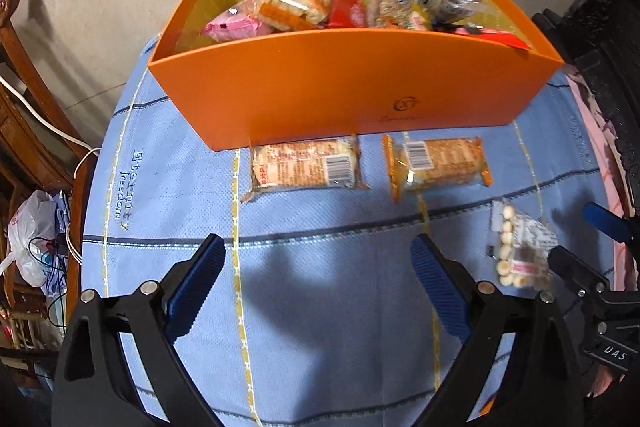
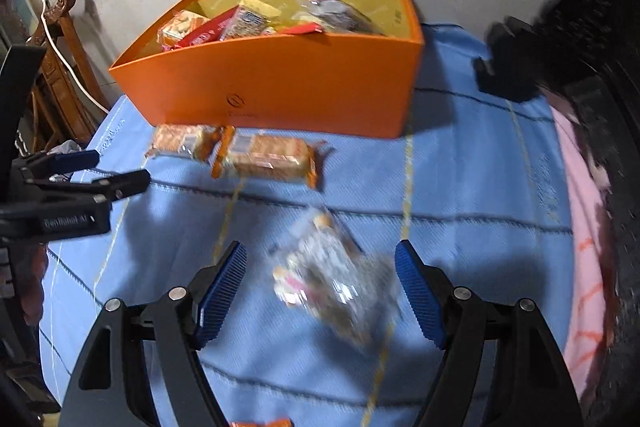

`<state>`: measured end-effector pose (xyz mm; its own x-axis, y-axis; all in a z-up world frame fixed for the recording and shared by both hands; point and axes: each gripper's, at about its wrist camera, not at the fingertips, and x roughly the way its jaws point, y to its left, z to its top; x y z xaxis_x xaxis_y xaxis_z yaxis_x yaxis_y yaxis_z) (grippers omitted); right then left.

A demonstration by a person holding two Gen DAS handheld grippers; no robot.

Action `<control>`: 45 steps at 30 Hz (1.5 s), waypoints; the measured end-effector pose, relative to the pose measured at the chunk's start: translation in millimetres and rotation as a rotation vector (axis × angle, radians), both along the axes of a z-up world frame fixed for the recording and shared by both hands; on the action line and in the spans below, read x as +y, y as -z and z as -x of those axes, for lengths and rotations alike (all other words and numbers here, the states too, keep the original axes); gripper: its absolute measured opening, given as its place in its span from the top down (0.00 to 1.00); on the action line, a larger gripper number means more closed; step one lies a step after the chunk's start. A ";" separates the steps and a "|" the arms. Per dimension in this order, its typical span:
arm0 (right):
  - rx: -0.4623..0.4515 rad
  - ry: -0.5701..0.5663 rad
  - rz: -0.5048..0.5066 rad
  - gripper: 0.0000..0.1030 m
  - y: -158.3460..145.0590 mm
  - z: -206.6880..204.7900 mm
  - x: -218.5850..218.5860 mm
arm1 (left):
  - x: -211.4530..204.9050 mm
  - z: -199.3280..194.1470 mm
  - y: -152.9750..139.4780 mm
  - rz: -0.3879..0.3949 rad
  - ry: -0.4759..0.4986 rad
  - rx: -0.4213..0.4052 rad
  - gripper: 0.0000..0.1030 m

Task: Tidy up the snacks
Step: 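Grasp the long cracker pack with the left tool while the right grasps the other cracker pack, then lift both cracker packs off the table toward the orange box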

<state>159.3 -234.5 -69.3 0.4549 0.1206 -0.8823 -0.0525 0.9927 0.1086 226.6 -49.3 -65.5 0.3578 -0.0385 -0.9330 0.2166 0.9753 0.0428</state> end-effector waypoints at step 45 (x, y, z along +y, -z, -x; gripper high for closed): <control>0.091 -0.159 -0.078 0.72 33.0 -34.1 46.5 | 20.8 -36.2 39.6 0.043 -0.071 0.083 0.23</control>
